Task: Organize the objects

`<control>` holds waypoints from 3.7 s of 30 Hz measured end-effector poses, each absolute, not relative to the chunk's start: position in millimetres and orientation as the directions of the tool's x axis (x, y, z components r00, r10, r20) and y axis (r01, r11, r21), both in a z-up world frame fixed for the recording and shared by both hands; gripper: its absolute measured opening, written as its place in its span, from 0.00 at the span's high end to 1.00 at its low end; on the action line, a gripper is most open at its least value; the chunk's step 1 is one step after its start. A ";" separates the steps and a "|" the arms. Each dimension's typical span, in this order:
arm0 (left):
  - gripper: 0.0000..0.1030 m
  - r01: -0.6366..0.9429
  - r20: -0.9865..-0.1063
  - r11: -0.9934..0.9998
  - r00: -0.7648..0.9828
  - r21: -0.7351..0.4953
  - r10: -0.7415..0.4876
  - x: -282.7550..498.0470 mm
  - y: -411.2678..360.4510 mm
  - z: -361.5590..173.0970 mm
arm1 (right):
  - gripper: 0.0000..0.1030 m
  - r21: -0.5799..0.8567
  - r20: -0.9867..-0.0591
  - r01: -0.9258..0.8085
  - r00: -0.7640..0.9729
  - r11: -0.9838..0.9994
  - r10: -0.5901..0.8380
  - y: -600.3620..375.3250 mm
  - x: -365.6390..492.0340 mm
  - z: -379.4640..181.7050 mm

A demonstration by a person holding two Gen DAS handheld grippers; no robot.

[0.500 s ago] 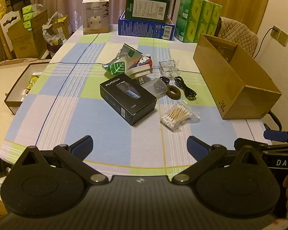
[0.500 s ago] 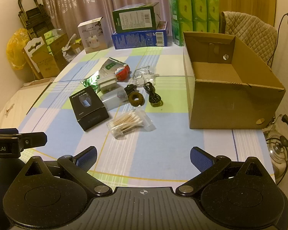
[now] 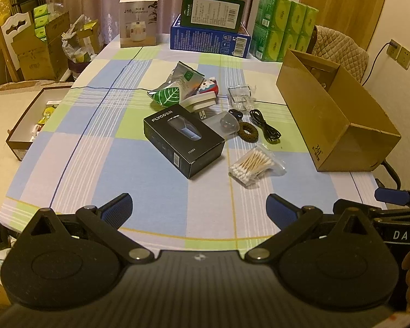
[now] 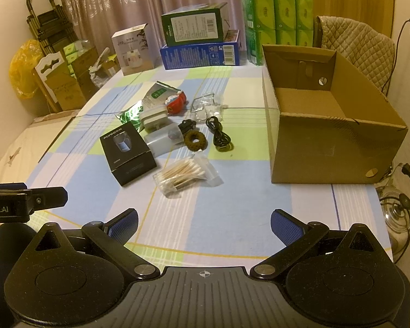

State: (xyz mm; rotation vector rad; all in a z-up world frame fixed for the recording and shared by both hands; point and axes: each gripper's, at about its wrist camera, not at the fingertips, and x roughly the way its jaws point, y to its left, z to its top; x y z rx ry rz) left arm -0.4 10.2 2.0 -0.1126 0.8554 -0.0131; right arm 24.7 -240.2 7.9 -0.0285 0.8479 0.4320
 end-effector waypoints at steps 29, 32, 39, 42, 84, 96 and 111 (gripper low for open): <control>0.01 -0.039 -0.754 0.993 0.654 -0.114 -0.061 0.5 10.4 2.6 | 0.02 0.143 -0.733 -0.383 0.579 0.913 0.358 -240.3 25.8 8.0; 0.01 -0.041 -0.754 0.993 0.654 -0.114 -0.060 0.6 10.8 2.4 | 0.02 0.142 -0.734 -0.383 0.578 0.913 0.357 -239.9 25.8 6.6; 0.01 -0.046 -0.756 0.993 0.653 -0.112 -0.056 4.3 11.6 2.2 | 0.02 0.139 -0.742 -0.384 0.570 0.913 0.353 -239.2 29.1 2.4; 0.01 -0.052 -0.756 0.993 0.652 -0.110 -0.049 8.6 15.3 1.4 | 0.02 0.143 -0.745 -0.380 0.567 0.914 0.353 -239.8 31.7 1.4; 0.01 -0.104 -0.807 0.987 0.589 -0.127 -0.042 135.2 75.2 -53.5 | 0.65 0.177 -0.779 -0.368 0.514 0.913 0.358 -139.4 151.1 -98.7; 0.01 -0.106 -0.821 0.987 0.570 -0.123 -0.041 135.9 79.4 -54.4 | 0.80 0.196 -0.771 -0.710 0.314 0.676 0.554 -118.1 123.3 -83.6; 0.15 -0.041 -0.870 0.998 0.492 -0.056 -0.029 184.3 66.1 -88.1 | 0.80 0.182 -0.796 -0.537 0.411 0.824 0.444 -174.6 126.9 -90.1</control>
